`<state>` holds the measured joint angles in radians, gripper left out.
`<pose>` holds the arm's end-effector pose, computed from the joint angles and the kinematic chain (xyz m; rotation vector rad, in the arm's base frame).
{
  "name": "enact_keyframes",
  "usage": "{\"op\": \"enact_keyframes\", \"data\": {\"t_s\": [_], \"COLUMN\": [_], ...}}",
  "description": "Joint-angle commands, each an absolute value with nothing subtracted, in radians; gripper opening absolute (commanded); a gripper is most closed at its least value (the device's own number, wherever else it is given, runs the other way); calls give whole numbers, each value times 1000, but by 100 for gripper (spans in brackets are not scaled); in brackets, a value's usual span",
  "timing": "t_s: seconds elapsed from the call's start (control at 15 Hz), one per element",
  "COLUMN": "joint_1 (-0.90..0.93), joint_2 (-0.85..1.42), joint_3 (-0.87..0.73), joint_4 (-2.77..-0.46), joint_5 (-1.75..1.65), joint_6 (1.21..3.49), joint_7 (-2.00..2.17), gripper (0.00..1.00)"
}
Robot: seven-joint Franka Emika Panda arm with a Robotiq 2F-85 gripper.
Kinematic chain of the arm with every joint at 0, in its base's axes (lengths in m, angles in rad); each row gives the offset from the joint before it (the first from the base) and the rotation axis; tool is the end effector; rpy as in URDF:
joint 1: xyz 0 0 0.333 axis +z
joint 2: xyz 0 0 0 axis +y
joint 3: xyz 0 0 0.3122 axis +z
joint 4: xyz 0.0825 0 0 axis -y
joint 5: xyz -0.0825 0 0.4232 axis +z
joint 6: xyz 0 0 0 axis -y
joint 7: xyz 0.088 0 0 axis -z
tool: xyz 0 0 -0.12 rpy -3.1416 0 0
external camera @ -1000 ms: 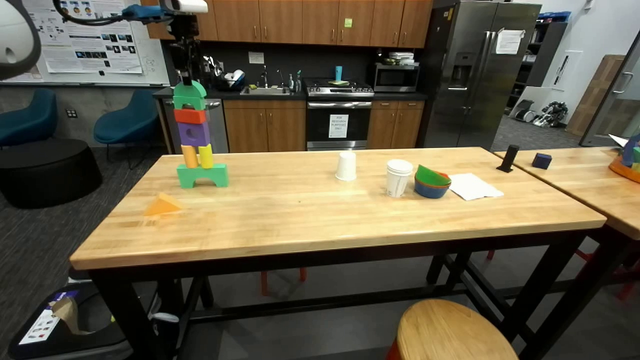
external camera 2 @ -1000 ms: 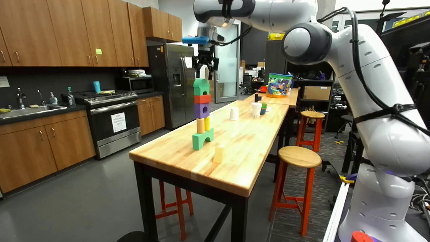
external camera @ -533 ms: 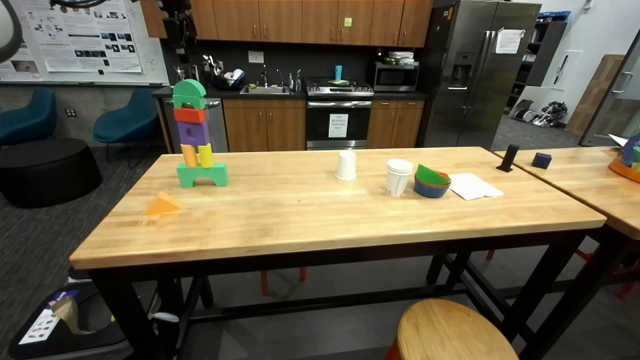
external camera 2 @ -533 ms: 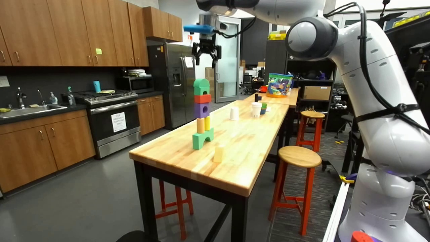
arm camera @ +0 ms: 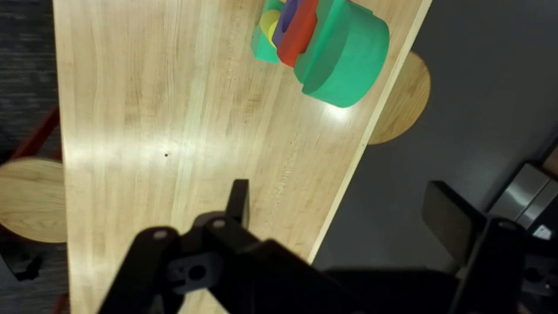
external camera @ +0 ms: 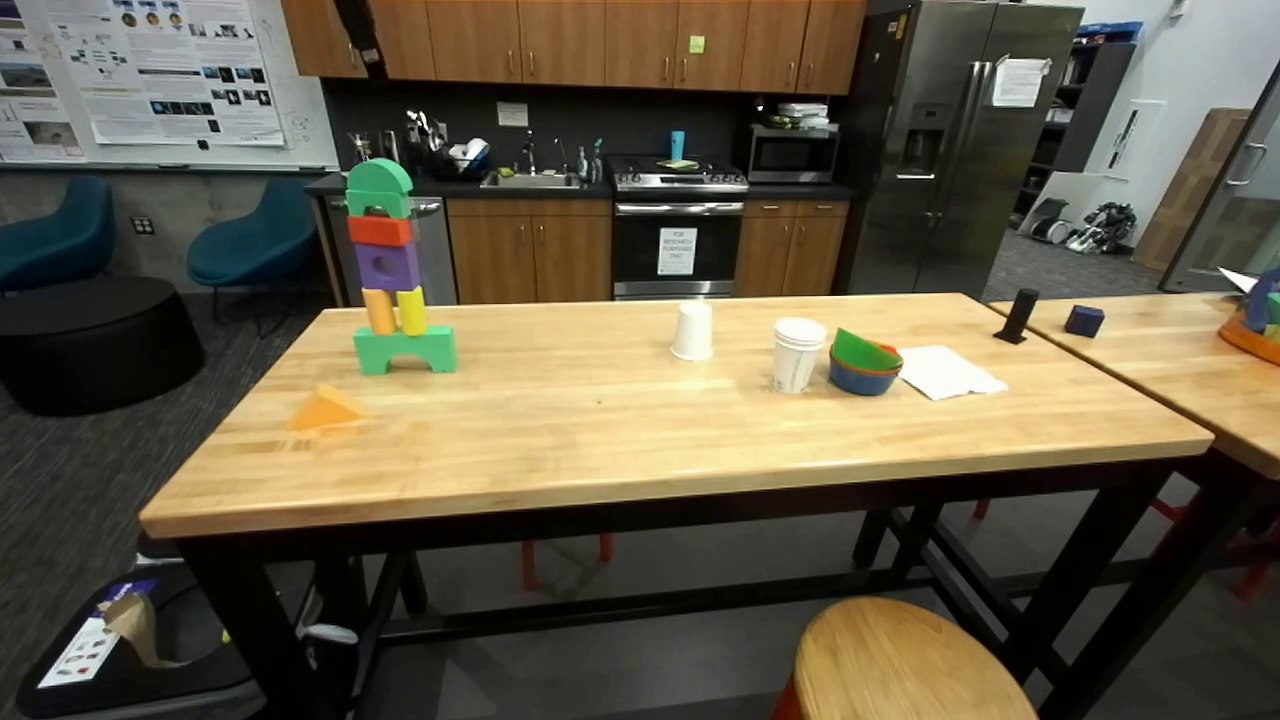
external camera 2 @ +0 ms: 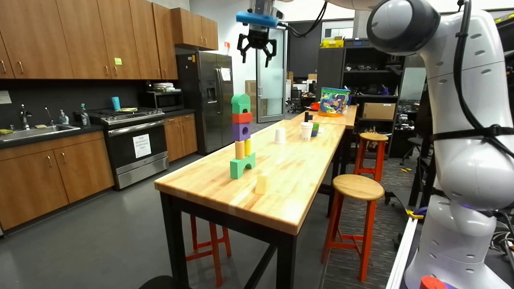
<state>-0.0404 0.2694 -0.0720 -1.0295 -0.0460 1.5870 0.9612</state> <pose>0.6625 -0.0712 0.7157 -2.6199 1.5601 -0.4450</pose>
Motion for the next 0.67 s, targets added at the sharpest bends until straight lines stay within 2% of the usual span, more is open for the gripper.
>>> {"op": "enact_keyframes", "data": {"t_s": [0.0,0.13,0.2,0.6], "joint_1": [-67,-67,-58,-59], "joint_2": [109,59,152,87], "joint_3": [-57,-58,-71,-66], "joint_4": [-1276,-1376,-1227,-1342], "joint_5": [12,38,14,24], "joint_6": [1693,1751,1687,1735], "joint_7": [756,643,732,659], "gripper": [100,100,100,100]}}
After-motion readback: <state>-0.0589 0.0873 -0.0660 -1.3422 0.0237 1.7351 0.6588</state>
